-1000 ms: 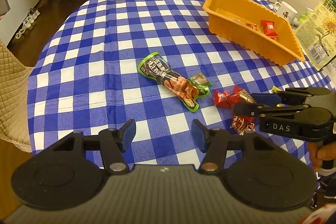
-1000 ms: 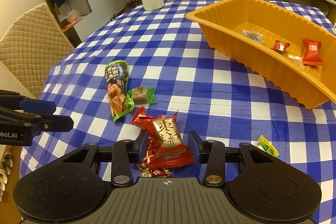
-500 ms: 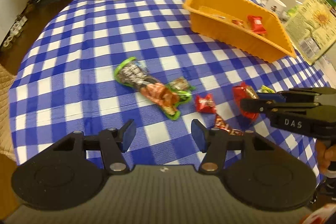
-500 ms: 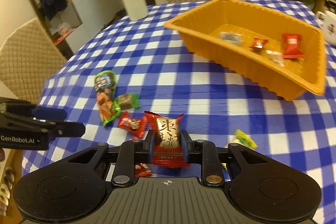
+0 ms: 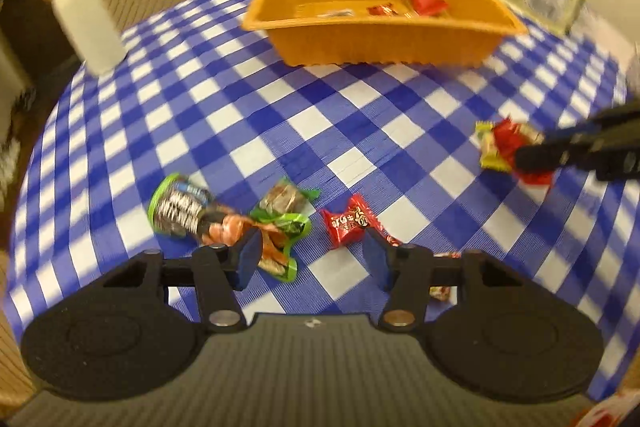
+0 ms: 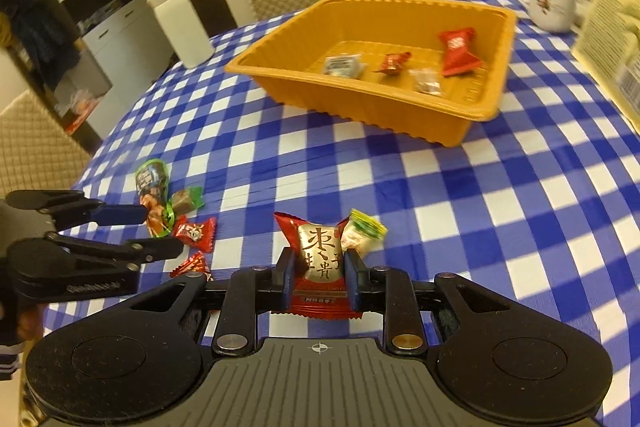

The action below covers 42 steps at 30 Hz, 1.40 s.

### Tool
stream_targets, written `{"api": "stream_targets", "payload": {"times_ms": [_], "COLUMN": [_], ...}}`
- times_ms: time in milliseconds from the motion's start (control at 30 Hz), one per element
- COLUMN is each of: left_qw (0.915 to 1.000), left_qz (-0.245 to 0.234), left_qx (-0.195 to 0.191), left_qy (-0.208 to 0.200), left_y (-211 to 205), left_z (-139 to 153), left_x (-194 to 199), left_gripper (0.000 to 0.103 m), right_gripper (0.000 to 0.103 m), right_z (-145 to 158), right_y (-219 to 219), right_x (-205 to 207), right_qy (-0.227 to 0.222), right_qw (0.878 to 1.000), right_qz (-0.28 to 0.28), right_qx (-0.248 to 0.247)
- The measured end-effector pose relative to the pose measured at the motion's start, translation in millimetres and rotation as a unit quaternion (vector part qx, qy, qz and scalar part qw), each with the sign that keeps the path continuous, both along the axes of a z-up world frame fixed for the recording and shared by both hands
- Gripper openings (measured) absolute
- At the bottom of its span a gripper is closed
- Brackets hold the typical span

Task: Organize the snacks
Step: 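Grasp the small red candy with the left tool while the right tool holds the date candy, then carry both red candies with both tools over the orange tray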

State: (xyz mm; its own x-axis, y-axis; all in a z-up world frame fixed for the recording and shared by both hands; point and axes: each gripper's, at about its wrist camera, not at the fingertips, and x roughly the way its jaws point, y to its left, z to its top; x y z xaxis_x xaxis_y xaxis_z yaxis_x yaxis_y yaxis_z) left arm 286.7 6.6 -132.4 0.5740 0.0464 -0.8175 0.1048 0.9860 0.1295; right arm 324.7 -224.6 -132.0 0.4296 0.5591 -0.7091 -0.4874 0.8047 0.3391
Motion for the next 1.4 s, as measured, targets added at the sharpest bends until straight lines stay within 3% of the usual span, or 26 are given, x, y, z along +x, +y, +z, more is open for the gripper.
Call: {"api": "stream_targets", "payload": {"times_ms": [167, 333, 400, 433, 500, 700, 867, 1400], "left_qw": [0.9979, 0.9967, 0.9961, 0.9958, 0.9964, 0.9976, 0.9986, 0.9991], "left_qz": [-0.042, -0.055, -0.061, -0.064, -0.065, -0.060, -0.050, 0.003], "left_qx": [0.049, 0.059, 0.063, 0.065, 0.054, 0.034, 0.013, -0.042], "left_qy": [-0.008, -0.013, -0.014, -0.013, -0.007, 0.000, 0.009, 0.006], "left_y": [-13, -20, -22, -23, -25, -26, -24, -9], "left_z": [-9, -13, -13, -14, -15, -14, -15, 0], "left_x": [3, 11, 13, 15, 17, 16, 18, 18], "left_gripper": [0.053, 0.053, 0.050, 0.044, 0.035, 0.032, 0.022, 0.016], "right_gripper": [0.026, 0.026, 0.026, 0.026, 0.026, 0.026, 0.026, 0.026], "right_z": [2, 2, 2, 1, 1, 0, -1, 5], "right_y": [-17, -26, -27, -27, -28, -30, -33, -38], "right_x": [-1, -2, -1, 0, -1, 0, 2, 7], "right_qy": [0.007, 0.015, 0.017, 0.018, 0.017, 0.018, 0.018, 0.010], "right_qw": [1.000, 0.999, 0.999, 0.999, 0.999, 0.999, 0.999, 0.999], "right_qz": [-0.019, -0.032, -0.034, -0.034, -0.034, -0.035, -0.037, -0.035], "right_qx": [0.008, 0.013, 0.014, 0.014, 0.012, 0.012, 0.012, 0.016]}}
